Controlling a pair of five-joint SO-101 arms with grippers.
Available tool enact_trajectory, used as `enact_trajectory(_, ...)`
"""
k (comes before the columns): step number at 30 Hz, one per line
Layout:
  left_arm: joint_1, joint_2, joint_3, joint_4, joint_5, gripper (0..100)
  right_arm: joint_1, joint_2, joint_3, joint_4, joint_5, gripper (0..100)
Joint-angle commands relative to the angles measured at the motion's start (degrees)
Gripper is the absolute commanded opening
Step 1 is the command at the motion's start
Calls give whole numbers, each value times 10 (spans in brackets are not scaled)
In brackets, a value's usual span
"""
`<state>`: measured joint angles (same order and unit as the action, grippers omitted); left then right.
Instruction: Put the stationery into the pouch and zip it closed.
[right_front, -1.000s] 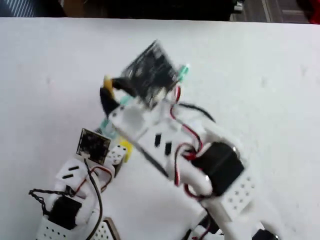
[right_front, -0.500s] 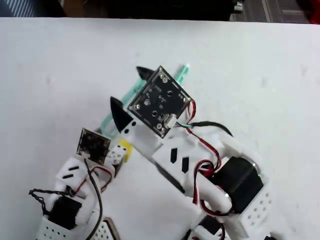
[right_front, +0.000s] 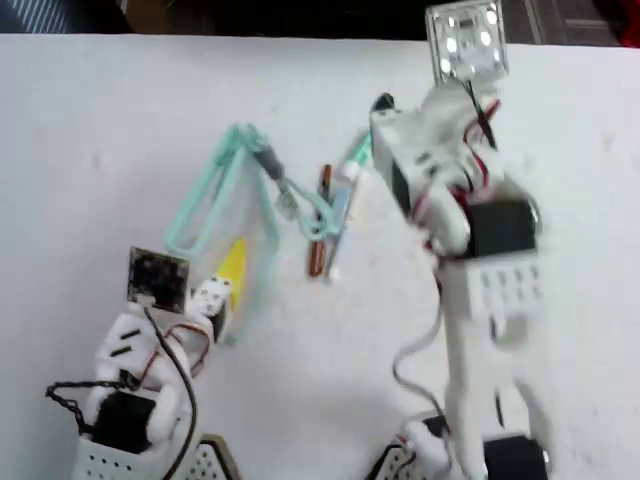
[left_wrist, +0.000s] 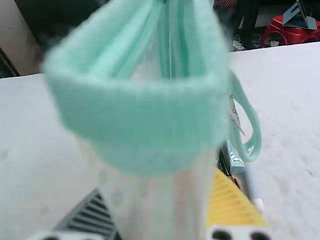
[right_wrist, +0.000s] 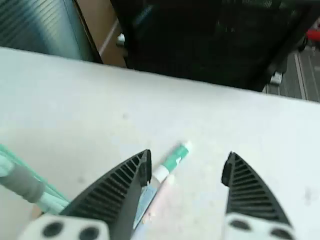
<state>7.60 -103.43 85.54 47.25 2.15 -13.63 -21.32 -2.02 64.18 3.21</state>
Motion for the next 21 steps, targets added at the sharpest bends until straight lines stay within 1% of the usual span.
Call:
enact_trajectory(1, -7, -5, -12, -15, 13, 165, 7, 91, -6, 4, -9, 216)
enact_trajectory(10, -5, -5, -11, -14, 13, 165, -12, 302, -8, -11, -10, 216)
enact_trajectory(17, -5, -5, -11, -13, 12, 165, -36, 393, -8, -65, -12, 216)
enact_trajectory(21, -5, -5, -11, -11, 13, 165, -27, 421, -9, -107, -75, 215)
